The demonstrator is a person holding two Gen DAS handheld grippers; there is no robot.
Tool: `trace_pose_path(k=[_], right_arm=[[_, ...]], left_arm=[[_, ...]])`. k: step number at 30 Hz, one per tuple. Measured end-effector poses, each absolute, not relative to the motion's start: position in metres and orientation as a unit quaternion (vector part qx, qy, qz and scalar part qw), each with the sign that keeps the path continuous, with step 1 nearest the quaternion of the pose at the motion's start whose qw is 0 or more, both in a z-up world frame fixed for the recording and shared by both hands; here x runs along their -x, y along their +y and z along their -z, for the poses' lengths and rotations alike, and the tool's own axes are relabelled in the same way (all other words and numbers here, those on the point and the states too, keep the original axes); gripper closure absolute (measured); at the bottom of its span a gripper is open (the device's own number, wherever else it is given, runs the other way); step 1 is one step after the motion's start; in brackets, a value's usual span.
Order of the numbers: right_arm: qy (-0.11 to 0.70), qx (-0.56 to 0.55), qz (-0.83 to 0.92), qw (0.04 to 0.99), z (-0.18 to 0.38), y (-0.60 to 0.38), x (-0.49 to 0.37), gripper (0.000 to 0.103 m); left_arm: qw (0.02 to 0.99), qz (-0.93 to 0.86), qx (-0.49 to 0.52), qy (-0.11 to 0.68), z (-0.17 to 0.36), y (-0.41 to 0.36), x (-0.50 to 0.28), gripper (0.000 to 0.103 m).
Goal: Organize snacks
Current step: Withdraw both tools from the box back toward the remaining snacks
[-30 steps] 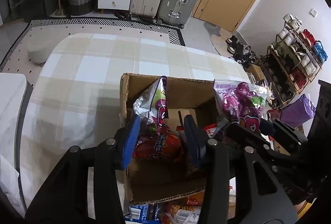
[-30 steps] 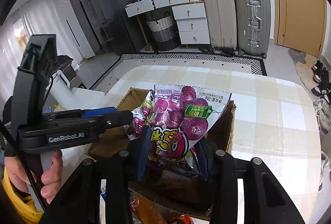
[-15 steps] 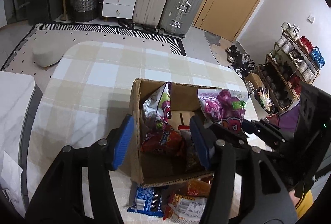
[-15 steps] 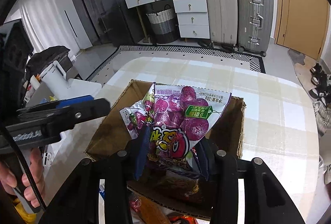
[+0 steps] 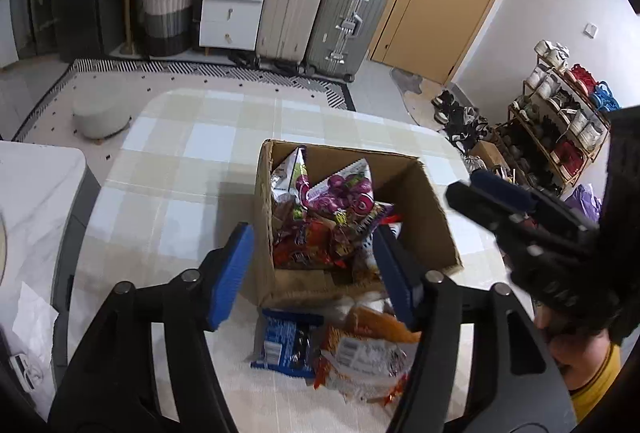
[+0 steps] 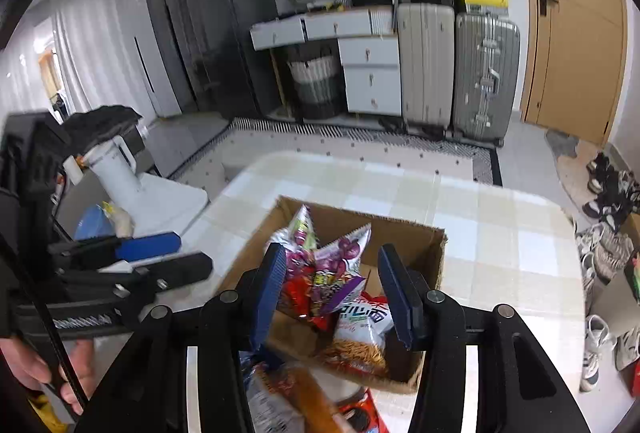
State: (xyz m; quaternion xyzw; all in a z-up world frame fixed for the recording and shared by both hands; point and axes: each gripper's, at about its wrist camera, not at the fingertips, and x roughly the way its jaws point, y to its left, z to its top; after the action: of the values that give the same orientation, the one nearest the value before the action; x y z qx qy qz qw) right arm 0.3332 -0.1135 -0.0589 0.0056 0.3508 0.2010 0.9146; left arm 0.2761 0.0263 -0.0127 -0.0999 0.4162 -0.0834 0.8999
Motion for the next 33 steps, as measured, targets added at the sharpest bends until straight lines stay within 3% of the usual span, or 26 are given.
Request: trace_pose_path(k=[5, 8, 10, 12, 15, 20, 22, 24, 27, 33], right_arm=[[0.300, -0.013, -0.209, 0.931, 0.021, -0.121, -0.284, 0.051], [0.267, -0.014, -0.212, 0.940, -0.001, -0.126, -0.249, 0.042], [0.246, -0.015, -0.212, 0.946, -0.014, -0.130, -0.228, 0.032], [0.223, -0.017, -0.214, 0.951, -0.027, -0.133, -0.204, 0.030], [0.197, -0.011, -0.213, 0.957, -0.043, -0.132, -0.173, 0.018], [0.159, 0.002, -0.217, 0.963, -0.063, -0.132, -0.123, 0.014], [0.146, -0.003, -0.217, 0.965, -0.067, -0.133, -0.102, 0.003], [0.139, -0.012, -0.212, 0.967, -0.067, -0.136, -0.086, 0.002], [0.131, -0.031, -0.222, 0.966, -0.062, -0.142, -0.065, 0.002], [0.123, -0.047, -0.216, 0.967, -0.038, -0.150, -0.040, 0.001]], left_arm=[[0.914, 0.080, 0.087, 0.389, -0.012, 0.021, -0.228, 0.040], [0.924, 0.082, 0.076, 0.365, -0.034, 0.017, -0.193, 0.040], [0.934, 0.077, 0.070, 0.341, -0.051, 0.016, -0.167, 0.033], [0.944, 0.072, 0.066, 0.316, -0.068, 0.016, -0.141, 0.025], [0.956, 0.065, 0.051, 0.282, -0.091, 0.014, -0.105, 0.024], [0.970, 0.055, 0.025, 0.237, -0.122, 0.010, -0.046, 0.021], [0.972, 0.056, 0.025, 0.226, -0.129, 0.010, -0.027, 0.019], [0.974, 0.064, 0.030, 0.216, -0.135, 0.012, -0.007, 0.015], [0.977, 0.061, 0.034, 0.201, -0.137, 0.017, 0.015, 0.000], [0.981, 0.045, 0.008, 0.189, -0.126, 0.023, 0.045, 0.000]])
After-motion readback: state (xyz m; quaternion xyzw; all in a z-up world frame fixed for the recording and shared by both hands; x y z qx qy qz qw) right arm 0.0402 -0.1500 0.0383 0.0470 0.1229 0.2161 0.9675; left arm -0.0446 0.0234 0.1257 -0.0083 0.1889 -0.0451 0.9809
